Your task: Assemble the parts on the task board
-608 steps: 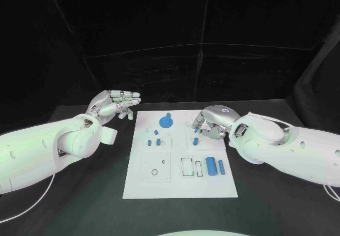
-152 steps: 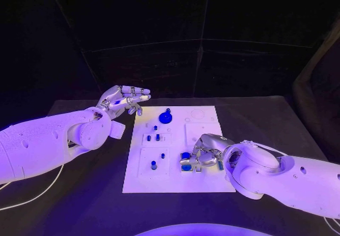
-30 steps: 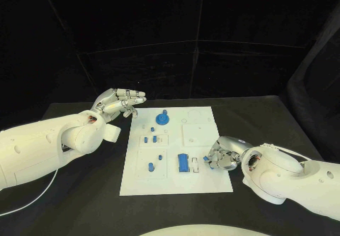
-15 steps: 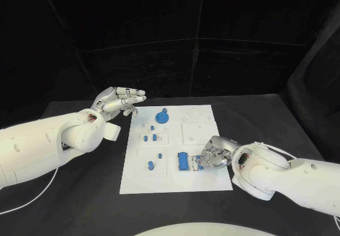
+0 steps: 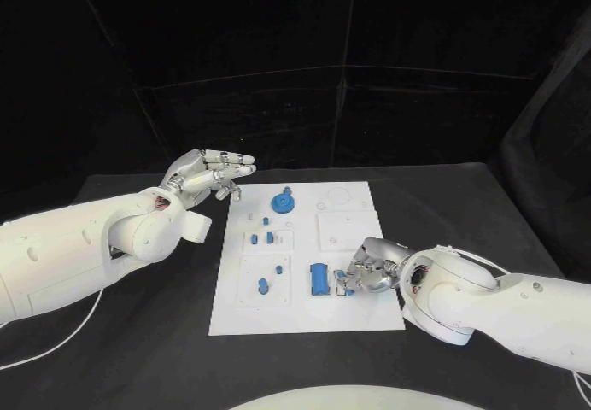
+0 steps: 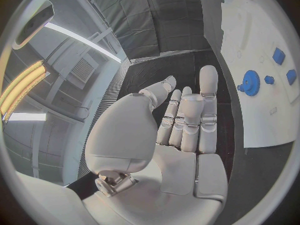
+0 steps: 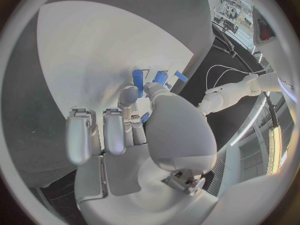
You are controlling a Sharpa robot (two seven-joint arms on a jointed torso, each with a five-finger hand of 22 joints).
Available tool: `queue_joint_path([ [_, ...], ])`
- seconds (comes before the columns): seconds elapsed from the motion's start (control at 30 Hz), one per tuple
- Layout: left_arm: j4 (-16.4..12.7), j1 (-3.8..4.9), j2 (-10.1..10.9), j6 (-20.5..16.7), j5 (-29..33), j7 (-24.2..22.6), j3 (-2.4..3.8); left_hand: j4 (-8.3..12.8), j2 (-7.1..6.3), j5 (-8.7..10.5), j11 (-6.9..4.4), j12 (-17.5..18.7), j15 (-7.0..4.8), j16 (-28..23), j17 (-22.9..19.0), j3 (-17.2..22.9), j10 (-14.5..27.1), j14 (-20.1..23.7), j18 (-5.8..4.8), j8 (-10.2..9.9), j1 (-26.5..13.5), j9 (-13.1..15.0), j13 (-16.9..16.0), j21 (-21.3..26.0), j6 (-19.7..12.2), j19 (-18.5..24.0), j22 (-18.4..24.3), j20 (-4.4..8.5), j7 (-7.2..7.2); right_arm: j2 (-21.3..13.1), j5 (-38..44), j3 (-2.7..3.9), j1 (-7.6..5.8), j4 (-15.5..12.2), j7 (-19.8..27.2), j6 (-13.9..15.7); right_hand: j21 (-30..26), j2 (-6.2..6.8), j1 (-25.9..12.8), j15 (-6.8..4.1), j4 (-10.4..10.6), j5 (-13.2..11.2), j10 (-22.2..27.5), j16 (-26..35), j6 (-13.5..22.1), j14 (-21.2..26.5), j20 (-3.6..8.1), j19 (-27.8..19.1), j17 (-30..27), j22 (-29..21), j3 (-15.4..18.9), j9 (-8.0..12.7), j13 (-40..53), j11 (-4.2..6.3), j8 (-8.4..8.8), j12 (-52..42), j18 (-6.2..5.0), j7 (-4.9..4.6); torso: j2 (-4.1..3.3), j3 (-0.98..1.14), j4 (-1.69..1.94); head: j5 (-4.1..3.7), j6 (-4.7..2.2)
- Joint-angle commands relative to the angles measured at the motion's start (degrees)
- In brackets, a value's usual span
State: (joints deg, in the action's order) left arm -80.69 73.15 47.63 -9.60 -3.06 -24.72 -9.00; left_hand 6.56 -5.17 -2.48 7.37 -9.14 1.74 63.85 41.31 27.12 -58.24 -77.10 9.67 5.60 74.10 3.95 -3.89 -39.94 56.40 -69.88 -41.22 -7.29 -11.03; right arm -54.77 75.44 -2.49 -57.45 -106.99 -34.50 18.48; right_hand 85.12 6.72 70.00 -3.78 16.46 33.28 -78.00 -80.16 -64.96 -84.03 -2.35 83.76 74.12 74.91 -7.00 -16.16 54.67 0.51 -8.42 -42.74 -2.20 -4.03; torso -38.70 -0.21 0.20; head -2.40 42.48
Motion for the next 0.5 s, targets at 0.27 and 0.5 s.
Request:
queue_joint_path([
  [0.27,-0.02,0.08,-0.09,0.57,0.19,-0.13,0.05,0.07,0.24,-0.34,-0.12,-0.35,-0.04,0.18,-0.06,-0.34,0.39,0.53,0.82,0.13,-0.14,-0.09,0.07,0.35,-0.03,0.19,0.07,0.05,-0.12,0.62,2.68,0.01,-0.07,-0.02,-0.16,-0.55,-0.52,-0.88,-4.79,-0.18,0.02,-12.37,-0.01,0.45,-0.12,-3.03,-0.22,0.24,-0.27,7.1,5.73,-0.55,0.25,-0.26,0.13,0.34,0.02,-0.13,-0.04,-0.01,0.0,0.17,-0.26],
  [0.5,-0.01,0.08,-0.08,0.59,0.19,-0.11,0.05,0.07,0.24,-0.34,-0.12,-0.35,-0.04,0.18,-0.06,-0.34,0.39,0.53,0.82,0.13,-0.14,-0.09,0.07,0.35,-0.03,0.19,0.07,0.05,-0.12,0.71,3.23,0.01,-0.06,-0.07,-0.13,-0.59,-0.42,-2.66,-7.23,-0.25,0.2,-15.31,-0.22,0.35,-0.48,-3.11,-0.19,0.39,-0.05,7.31,8.73,-1.01,0.68,-0.14,-0.17,-0.01,0.06,0.04,-0.03,-0.01,-0.07,0.21,-0.31],
])
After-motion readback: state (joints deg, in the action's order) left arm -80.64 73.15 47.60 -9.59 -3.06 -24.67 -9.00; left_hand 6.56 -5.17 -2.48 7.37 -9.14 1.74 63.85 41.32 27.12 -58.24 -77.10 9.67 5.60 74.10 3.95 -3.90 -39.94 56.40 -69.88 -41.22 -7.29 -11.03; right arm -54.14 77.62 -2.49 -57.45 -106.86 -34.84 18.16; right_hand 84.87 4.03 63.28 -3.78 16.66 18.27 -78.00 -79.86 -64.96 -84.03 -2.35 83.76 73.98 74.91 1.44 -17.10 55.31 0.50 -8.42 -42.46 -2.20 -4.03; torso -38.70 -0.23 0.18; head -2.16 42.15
